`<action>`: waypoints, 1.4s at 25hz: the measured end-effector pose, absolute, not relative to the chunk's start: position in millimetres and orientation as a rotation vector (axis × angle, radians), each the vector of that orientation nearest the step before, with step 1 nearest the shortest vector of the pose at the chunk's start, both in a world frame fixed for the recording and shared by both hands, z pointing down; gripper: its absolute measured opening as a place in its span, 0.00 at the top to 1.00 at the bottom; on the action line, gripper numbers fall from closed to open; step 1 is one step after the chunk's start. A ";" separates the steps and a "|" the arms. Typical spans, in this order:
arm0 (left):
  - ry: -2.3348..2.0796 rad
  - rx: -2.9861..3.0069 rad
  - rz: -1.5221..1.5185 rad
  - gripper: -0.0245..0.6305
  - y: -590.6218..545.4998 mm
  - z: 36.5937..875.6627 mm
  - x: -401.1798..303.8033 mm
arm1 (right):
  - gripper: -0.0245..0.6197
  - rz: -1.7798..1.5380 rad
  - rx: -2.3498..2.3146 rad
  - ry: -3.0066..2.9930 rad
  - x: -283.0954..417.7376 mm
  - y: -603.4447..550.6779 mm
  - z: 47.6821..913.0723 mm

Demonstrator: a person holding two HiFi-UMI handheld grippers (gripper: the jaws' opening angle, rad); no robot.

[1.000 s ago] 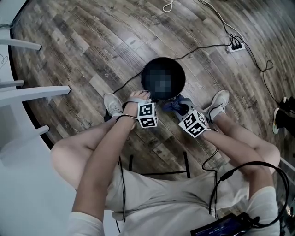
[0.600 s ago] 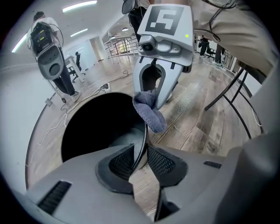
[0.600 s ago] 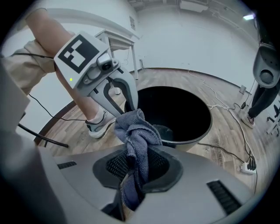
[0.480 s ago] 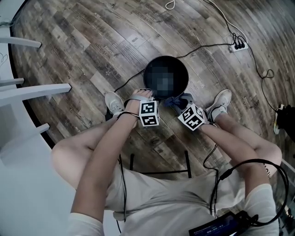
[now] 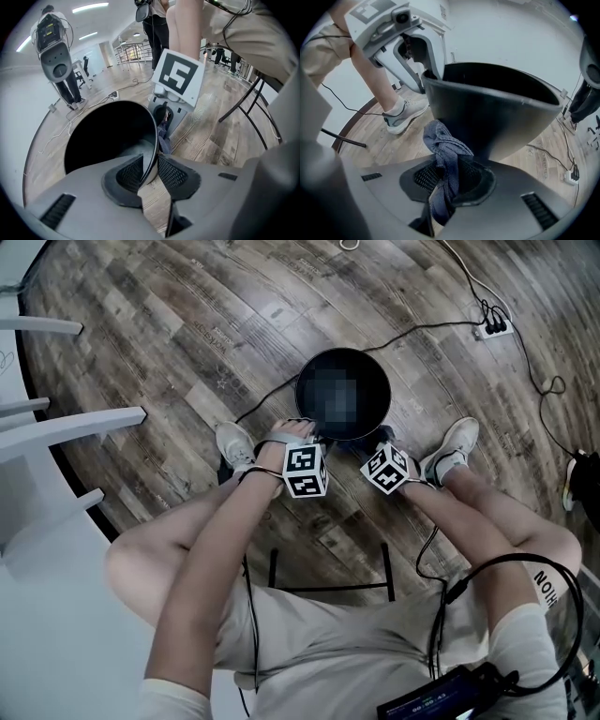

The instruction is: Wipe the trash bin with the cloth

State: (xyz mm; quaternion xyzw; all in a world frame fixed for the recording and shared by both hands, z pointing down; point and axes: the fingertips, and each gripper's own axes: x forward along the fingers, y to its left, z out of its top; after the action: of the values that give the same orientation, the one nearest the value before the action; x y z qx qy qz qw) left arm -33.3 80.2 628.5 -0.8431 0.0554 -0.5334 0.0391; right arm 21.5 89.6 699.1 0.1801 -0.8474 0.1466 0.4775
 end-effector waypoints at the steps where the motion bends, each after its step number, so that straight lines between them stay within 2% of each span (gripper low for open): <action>1: 0.175 -2.602 -1.630 0.81 79.8 627.6 -32.9 | 0.84 0.364 0.443 -2.063 21.8 89.2 706.1; 18: 0.216 -2.709 -1.557 0.81 77.5 622.6 -29.8 | 0.84 0.394 0.514 -1.890 29.5 83.7 814.7; 23: 0.214 -2.701 -1.566 0.81 79.4 624.4 -31.0 | 0.84 0.431 0.489 -1.883 35.9 88.6 806.0; 25: 0.238 -2.686 -1.563 0.74 79.9 623.6 -31.9 | 0.84 0.446 0.483 -1.888 39.1 93.4 796.2; 30: 0.275 -2.630 -1.564 0.67 66.1 619.3 -41.3 | 0.84 0.547 0.496 -1.942 38.5 107.3 755.3; 35: 0.200 -2.519 -1.612 0.66 68.3 633.4 -42.9 | 0.84 0.571 0.486 -2.004 41.4 119.8 702.6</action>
State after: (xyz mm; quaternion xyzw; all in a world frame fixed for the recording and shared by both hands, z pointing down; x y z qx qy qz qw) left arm -42.9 68.3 633.4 -0.8382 0.0667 -0.5364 0.0721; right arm 41.4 119.8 702.6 0.1993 -0.8215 0.2340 0.4802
